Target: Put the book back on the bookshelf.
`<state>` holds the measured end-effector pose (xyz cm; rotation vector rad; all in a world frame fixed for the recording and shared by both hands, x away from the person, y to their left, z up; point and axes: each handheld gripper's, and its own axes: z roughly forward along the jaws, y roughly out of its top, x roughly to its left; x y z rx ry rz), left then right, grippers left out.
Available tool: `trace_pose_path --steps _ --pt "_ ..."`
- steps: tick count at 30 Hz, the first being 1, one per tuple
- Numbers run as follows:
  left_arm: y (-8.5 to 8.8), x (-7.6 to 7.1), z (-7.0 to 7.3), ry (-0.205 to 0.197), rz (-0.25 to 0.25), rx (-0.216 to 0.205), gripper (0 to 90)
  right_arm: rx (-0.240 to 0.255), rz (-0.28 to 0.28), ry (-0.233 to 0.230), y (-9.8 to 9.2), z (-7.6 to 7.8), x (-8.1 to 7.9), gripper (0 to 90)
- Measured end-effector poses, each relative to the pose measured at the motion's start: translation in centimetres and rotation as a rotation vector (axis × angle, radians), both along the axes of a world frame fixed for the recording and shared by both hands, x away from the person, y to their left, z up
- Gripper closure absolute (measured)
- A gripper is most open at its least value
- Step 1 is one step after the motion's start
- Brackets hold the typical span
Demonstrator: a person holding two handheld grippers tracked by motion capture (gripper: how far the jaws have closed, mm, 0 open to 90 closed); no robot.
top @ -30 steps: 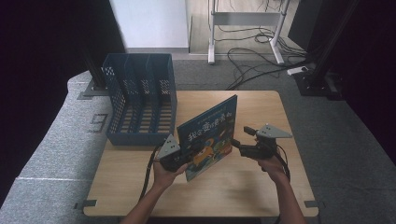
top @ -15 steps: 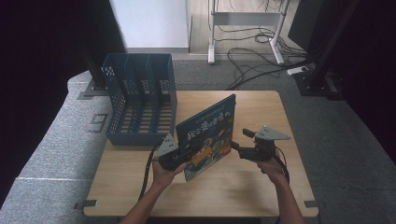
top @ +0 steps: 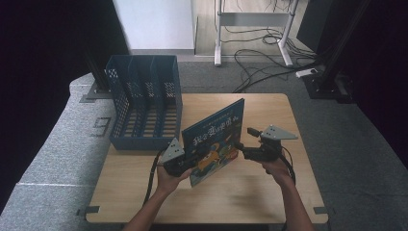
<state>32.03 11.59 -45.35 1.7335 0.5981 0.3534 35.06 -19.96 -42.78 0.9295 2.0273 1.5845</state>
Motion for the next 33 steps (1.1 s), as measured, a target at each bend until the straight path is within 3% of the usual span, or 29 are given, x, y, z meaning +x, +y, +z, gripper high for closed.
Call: trace_pose_path --steps 5,9,11,15,20,24,27,29,33 --pt "-0.2 -0.2 0.0 -0.012 -0.014 0.01 82.1 0.036 0.006 -0.02 0.9 2.0 0.9 18.1" --pt "-0.2 -0.1 -0.2 -0.009 -0.019 0.022 81.7 0.054 0.026 -0.016 1.5 2.7 1.5 19.2" --pt "-0.1 0.0 -0.3 -0.004 -0.02 0.017 81.8 0.064 0.052 -0.021 1.7 2.8 1.4 21.2" --pt "0.0 -0.1 -0.4 -0.007 -0.02 0.018 81.9 0.044 0.019 -0.045 1.8 3.0 1.3 19.9" --pt "-0.3 -0.4 -0.4 -0.027 -0.028 0.027 82.0 0.09 -0.046 -0.022 0.7 3.1 2.2 14.8" --pt "-0.4 -0.4 -0.4 -0.028 -0.029 0.026 81.9 0.095 -0.025 -0.017 0.8 3.0 2.5 14.5" --pt "-0.4 -0.3 -0.3 -0.024 -0.03 0.026 81.8 0.097 0.023 -0.027 1.2 3.1 2.4 16.9" --pt "-0.4 -0.3 -0.3 -0.019 -0.028 0.021 81.1 0.06 0.003 -0.044 1.8 3.2 2.1 15.9" --pt "-0.5 -0.3 0.2 -0.014 -0.025 -0.02 78.8 0.06 0.005 -0.044 1.8 3.2 1.9 16.6"
